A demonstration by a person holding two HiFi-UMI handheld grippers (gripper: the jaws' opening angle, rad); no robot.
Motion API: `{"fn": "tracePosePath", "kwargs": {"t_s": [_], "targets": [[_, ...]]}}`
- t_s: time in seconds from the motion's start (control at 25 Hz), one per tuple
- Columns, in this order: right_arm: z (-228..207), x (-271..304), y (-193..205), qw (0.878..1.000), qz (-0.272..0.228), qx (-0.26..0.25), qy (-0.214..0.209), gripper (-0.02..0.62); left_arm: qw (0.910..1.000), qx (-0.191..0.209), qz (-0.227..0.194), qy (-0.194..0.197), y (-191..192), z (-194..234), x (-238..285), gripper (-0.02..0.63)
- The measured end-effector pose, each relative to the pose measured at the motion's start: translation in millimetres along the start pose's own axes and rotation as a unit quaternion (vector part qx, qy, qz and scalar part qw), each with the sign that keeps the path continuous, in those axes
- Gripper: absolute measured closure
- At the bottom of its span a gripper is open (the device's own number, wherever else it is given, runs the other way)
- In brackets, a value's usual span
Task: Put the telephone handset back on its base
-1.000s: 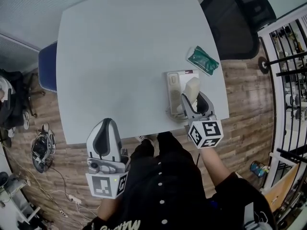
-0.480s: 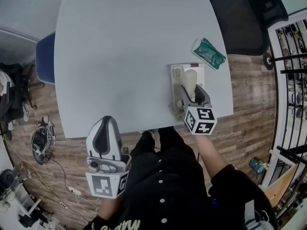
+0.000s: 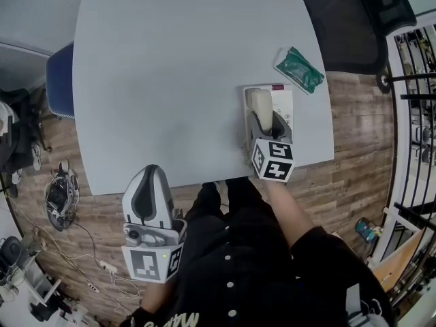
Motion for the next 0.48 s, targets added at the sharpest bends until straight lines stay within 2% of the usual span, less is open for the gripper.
{"fn": "tracePosePath", "kwargs": {"t_s": [0.32,0.48], "targets": [[3.2,20.1,7.6,0.999,0.019,0.008,0.037,0.364,1.0,0.0,0.007,-0.003,2.9,1.7,0.9,0.588],[3.6,26.1,12.8,0.998,0.027,-0.005,0.064,0.362,0.9999,0.0,0.011,-0.005,5.1,2.7,-0.1,0.588]]}}
Point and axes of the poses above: the fingertips, and each gripper's own axes: x forward along the fingers, z to its left, y out of its underside, the point moved 7 cm from there along -x, backward along the fingers, and after that the axes turned 12 degrees about -y, right-handed, at the moved point
